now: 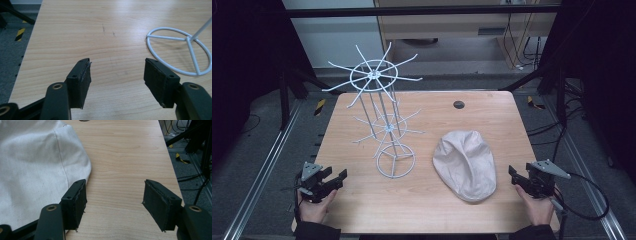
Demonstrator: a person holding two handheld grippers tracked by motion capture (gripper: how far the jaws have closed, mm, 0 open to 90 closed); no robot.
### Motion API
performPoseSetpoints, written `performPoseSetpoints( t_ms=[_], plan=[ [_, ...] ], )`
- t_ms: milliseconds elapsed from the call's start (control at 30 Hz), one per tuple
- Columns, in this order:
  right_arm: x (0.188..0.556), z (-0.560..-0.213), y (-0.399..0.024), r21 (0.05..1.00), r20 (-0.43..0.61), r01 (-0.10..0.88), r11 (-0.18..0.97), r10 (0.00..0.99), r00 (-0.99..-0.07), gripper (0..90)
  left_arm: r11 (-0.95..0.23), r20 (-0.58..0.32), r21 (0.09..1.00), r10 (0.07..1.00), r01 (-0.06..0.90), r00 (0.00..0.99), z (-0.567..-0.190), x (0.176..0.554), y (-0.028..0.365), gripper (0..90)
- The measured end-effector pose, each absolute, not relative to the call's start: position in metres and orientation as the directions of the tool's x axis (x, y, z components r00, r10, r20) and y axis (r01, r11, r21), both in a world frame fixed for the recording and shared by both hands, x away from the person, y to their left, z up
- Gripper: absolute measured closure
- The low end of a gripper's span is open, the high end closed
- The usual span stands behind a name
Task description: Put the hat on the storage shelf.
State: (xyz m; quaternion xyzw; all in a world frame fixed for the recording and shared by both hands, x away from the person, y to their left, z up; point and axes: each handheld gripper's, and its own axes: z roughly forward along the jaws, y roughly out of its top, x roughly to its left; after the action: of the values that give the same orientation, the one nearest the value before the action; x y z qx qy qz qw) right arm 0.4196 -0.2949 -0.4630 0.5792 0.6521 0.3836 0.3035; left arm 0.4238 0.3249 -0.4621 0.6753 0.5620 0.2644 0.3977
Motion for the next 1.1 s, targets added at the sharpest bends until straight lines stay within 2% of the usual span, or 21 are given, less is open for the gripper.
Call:
performPoseSetpoints(
  t_ms=[333, 633, 867, 1100],
  plan=[
    [0.412, -0.437, -0.286, 0.859, 0.044, 0.509, 0.056, 0.982, -0.182, 37.0, -0.052, -0.091, 0.833, 0.969, 0.551, 0.228, -0.463, 0.424, 0.321, 40.6],
    [0.407, -0.414, -0.274, 0.870, 0.034, 0.483, 0.096, 0.967, -0.253, 44.1, -0.068, -0.074, 0.833, 0.970, 0.549, 0.233, -0.463, 0.424, 0.319, 38.3],
    [0.405, -0.404, -0.265, 0.863, 0.023, 0.494, 0.105, 0.969, -0.246, 42.3, -0.072, -0.073, 0.828, 0.969, 0.556, 0.234, -0.464, 0.425, 0.318, 37.2],
    [0.403, -0.393, -0.253, 0.861, 0.026, 0.494, 0.122, 0.959, -0.283, 41.4, -0.081, -0.062, 0.822, 0.971, 0.563, 0.230, -0.466, 0.427, 0.317, 36.5]
  ],
)
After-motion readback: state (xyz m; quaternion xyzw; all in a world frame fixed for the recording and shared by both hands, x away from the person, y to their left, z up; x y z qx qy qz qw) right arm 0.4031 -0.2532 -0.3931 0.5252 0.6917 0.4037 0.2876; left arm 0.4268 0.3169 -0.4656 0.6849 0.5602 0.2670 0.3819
